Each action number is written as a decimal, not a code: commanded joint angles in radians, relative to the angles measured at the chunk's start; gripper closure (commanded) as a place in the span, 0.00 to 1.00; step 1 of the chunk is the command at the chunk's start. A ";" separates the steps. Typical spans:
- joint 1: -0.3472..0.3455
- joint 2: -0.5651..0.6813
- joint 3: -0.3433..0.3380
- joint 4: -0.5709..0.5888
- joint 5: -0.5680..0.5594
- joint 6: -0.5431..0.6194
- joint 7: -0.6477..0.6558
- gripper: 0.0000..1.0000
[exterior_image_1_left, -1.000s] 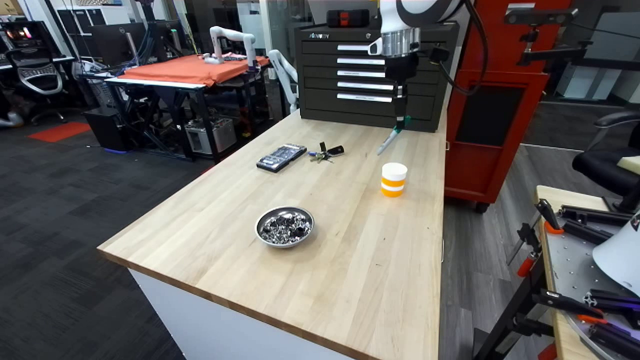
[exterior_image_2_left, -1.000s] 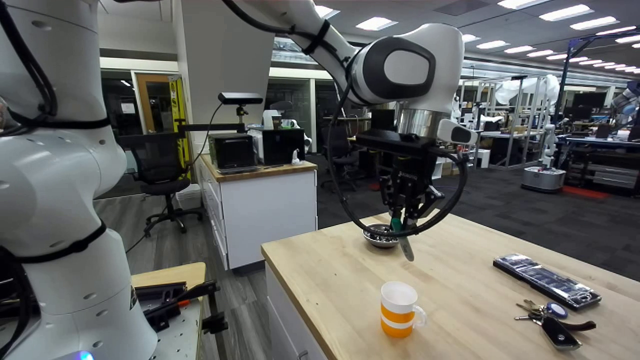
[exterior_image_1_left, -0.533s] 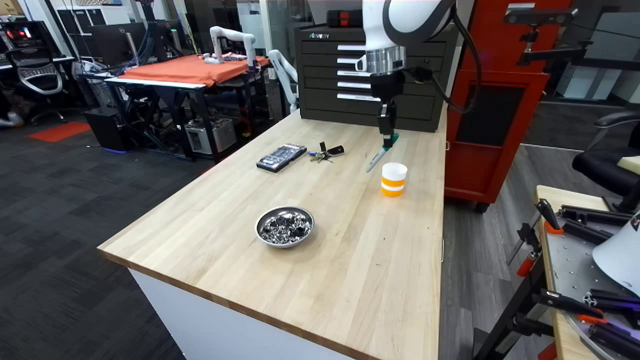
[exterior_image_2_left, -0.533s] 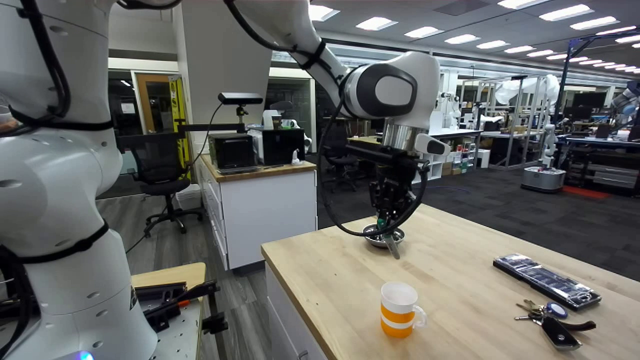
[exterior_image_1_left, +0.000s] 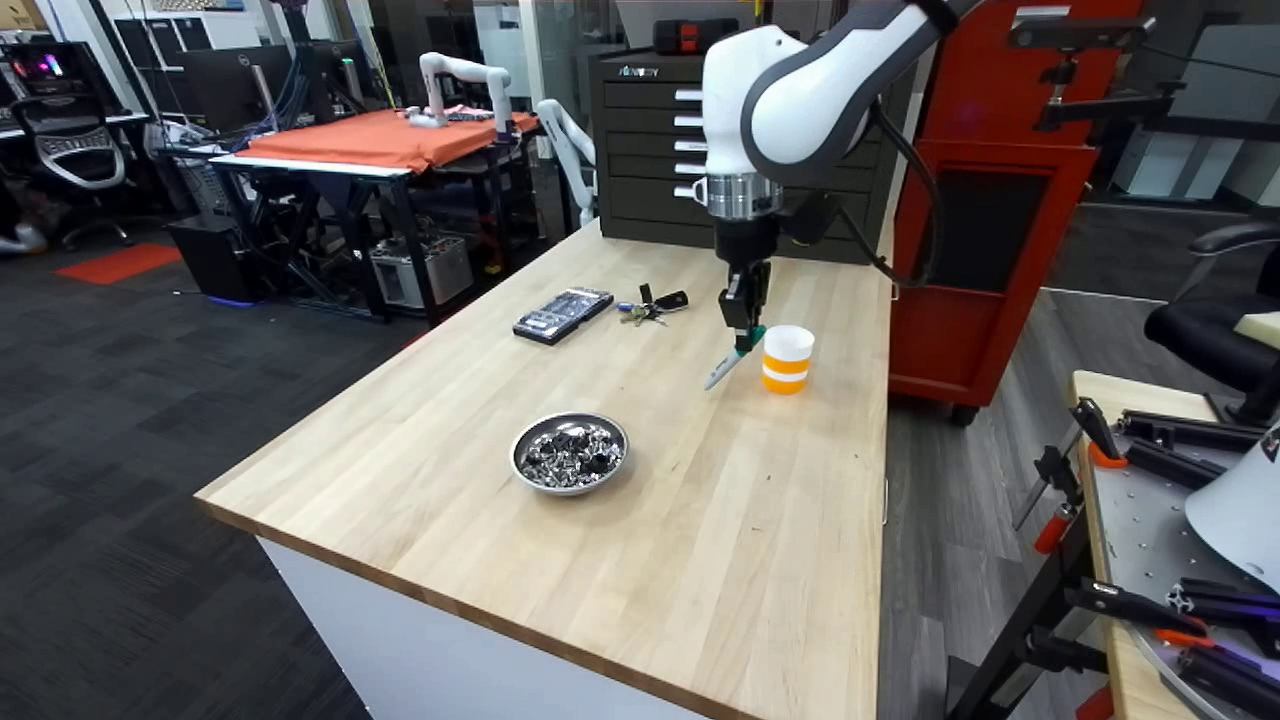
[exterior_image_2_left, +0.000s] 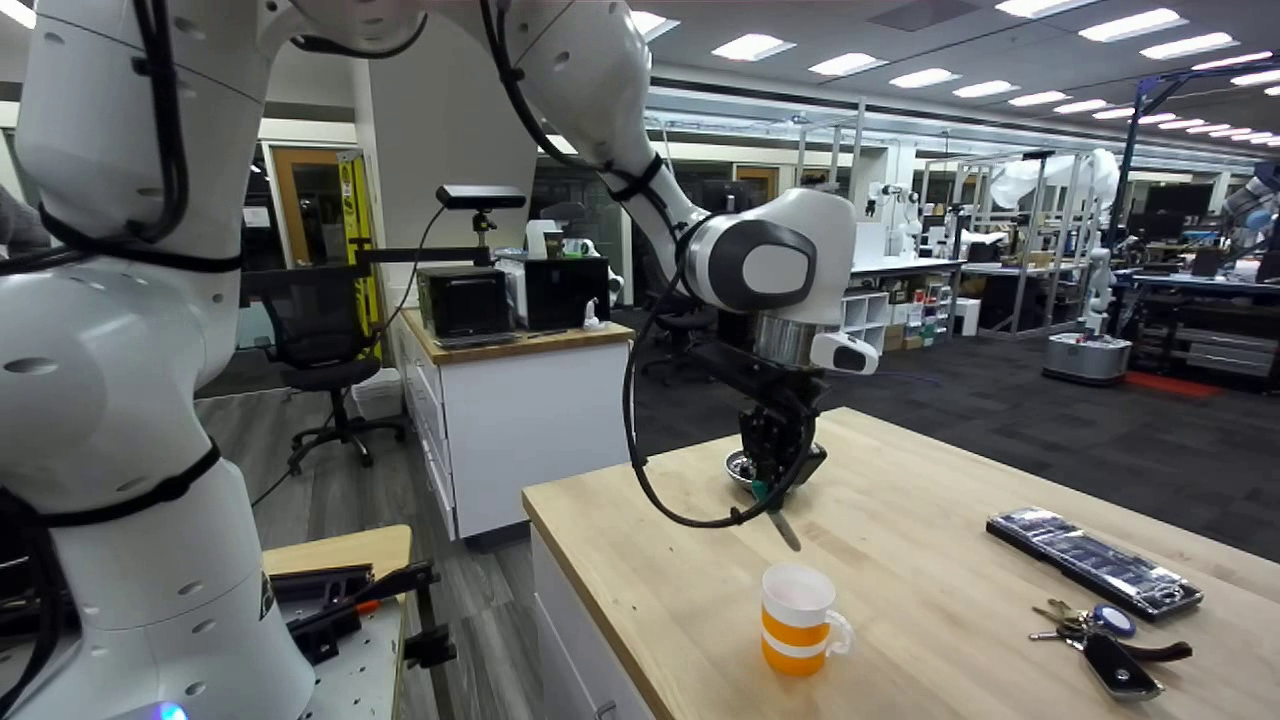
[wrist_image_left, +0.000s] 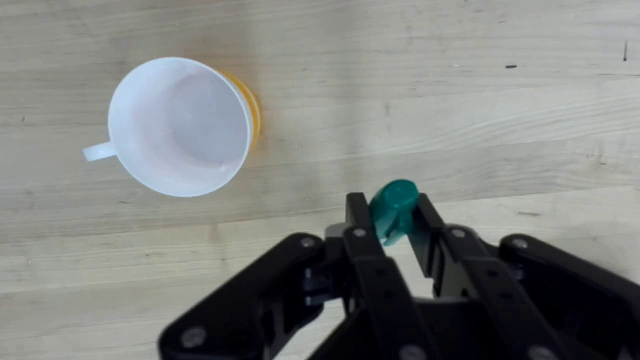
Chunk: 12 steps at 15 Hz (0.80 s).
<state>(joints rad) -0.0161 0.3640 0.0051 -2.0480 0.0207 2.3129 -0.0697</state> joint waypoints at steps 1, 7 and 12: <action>0.007 0.013 0.001 -0.050 0.012 0.079 0.045 0.69; 0.012 -0.006 0.003 -0.170 0.003 0.172 0.043 0.20; 0.013 -0.017 0.002 -0.207 -0.001 0.191 0.045 0.00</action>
<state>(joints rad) -0.0112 0.3963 0.0091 -2.1995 0.0219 2.4801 -0.0535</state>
